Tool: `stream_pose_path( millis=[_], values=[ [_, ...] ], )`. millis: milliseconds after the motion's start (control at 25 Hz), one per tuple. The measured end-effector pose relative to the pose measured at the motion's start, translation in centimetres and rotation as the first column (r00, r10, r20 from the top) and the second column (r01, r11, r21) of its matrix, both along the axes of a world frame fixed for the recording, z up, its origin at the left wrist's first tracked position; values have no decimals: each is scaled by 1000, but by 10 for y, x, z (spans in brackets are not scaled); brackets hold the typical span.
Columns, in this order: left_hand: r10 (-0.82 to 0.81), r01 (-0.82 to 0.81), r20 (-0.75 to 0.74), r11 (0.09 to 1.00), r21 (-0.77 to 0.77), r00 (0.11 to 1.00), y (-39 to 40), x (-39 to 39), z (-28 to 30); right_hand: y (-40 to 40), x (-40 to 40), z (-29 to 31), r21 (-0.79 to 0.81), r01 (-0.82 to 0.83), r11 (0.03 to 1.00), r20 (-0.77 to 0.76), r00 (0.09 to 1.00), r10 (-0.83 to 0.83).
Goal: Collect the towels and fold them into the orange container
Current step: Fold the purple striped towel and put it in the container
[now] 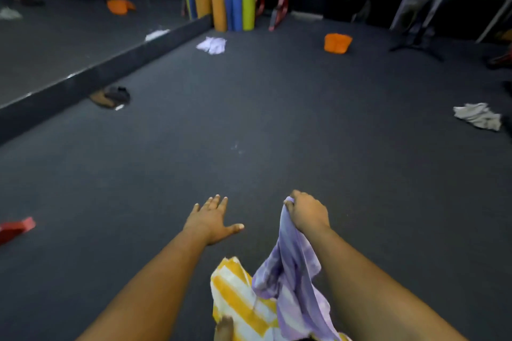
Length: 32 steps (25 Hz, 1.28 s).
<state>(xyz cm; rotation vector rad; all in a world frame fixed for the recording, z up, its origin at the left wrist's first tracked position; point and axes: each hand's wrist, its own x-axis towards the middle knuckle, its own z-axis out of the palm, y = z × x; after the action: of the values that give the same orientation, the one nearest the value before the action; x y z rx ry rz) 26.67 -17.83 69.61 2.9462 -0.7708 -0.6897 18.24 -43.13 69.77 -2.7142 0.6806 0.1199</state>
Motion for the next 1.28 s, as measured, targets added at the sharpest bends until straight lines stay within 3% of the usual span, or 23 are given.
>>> stream_pose_path(
  millis=[280, 480, 1000, 1280],
  values=[
    [-186, 194, 150, 980, -39, 971, -71, 174, 72, -53, 134, 77, -103, 160, 982, 64, 986, -154],
    [-233, 259, 212, 961, -101, 949, -136, 274, 108, -107, 214, 117, -159, 238, 958, 154, 965, -214],
    [-215, 255, 277, 960, -118, 937, -326, 532, 142, -293, 486, 161, -172, 222, 960, 268, 948, -171],
    [-241, 278, 275, 955, -102, 931, -430, 693, 129, -396, 642, 154, -203, 247, 948, 265, 945, -190]
  ],
)
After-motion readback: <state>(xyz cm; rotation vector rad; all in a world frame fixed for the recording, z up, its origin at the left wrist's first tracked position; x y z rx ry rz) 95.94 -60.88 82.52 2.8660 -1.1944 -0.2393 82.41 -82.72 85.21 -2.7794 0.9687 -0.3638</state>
